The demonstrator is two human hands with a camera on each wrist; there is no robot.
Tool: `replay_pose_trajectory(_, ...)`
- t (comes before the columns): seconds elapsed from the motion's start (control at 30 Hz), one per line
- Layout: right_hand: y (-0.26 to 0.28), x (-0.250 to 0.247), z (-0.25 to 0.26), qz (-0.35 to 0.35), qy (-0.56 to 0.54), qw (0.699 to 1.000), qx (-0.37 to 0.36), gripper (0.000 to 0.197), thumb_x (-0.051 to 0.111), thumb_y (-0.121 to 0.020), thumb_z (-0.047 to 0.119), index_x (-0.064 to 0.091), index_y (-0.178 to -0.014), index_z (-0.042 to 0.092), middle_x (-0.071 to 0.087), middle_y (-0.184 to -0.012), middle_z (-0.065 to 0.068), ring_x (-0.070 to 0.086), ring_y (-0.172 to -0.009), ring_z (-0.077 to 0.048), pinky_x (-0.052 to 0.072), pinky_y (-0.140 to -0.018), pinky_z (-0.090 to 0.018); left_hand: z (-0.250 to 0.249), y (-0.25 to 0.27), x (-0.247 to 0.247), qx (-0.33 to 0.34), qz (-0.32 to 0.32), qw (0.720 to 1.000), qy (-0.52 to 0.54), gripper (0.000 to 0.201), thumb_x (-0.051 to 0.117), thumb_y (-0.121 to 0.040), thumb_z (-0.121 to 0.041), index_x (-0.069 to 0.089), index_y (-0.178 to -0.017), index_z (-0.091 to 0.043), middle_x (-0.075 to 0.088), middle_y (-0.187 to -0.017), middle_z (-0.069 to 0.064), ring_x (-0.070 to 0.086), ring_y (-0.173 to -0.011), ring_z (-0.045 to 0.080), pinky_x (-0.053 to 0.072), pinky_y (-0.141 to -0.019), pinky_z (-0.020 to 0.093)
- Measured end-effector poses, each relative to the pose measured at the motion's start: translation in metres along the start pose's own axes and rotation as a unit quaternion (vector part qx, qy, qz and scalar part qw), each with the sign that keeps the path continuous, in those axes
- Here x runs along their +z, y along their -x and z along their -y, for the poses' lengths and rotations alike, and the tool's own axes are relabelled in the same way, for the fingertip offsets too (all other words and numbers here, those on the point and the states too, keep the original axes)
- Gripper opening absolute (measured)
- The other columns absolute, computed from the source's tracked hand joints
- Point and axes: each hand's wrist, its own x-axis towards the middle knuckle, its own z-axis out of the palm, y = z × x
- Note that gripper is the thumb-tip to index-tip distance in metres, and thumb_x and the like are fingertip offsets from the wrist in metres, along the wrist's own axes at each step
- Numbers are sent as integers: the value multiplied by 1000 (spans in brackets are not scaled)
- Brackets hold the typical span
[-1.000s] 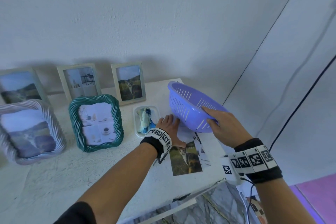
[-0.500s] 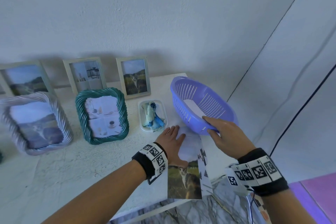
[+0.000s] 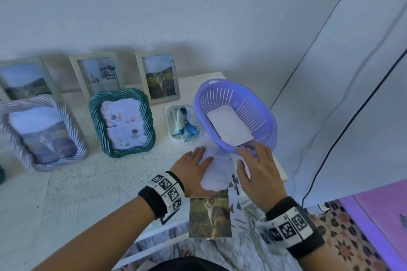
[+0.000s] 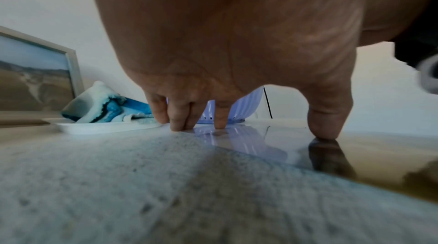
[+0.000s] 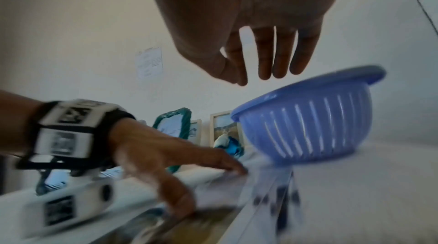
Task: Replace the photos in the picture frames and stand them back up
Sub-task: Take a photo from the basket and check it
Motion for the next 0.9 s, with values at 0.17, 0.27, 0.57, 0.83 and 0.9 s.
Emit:
replay_pose_trajectory(0.17, 61, 9, 0, 205, -150, 933, 255, 25, 56, -93, 35, 36, -103, 25, 52, -68, 4, 51, -63, -16, 39, -56, -26, -3, 13, 7, -20, 7, 1000, 14, 105, 47, -79, -78, 5, -155, -19, -11, -162, 16, -7, -150, 25, 0, -121, 38)
replay_pose_trajectory(0.27, 77, 15, 7, 264, -300, 856, 328, 40, 65, -90, 30, 34, -114, 20, 36, -45, 6, 33, -43, -9, 28, -47, -19, -6, 20, 11, -31, 14, 999, 19, 103, 45, -80, -78, 4, -155, -19, -12, -162, 16, -8, -150, 26, -1, -121, 38)
replay_pose_trajectory(0.57, 73, 24, 33, 191, -437, 766, 430, 59, 68, -85, 4, 35, -128, 25, 56, -75, -25, 50, -64, -25, 43, -55, -28, -18, 45, 1, -46, 30, 998, 10, 89, 43, -89, -67, 15, -152, -11, 0, -161, 19, 4, -150, 29, 6, -121, 40)
replay_pose_trajectory(0.83, 68, 28, 39, 175, -469, 735, 458, 33, 66, -86, 3, 52, -109, 21, 70, -77, -4, 62, -64, -14, 46, -55, -27, -12, 67, 7, -67, 14, 997, 28, 102, 13, -74, -81, 11, -153, -17, 11, -161, 14, 17, -146, 28, 16, -117, 41)
replay_pose_trajectory(0.9, 62, 31, 43, 190, -468, 738, 447, 25, 65, -85, 2, 57, -106, 13, 68, -72, -2, 58, -60, -13, 44, -56, -27, -7, 71, 7, -91, 9, 995, 44, 110, 3, -62, -81, 13, -152, -19, 17, -159, 11, 22, -143, 27, 21, -115, 41)
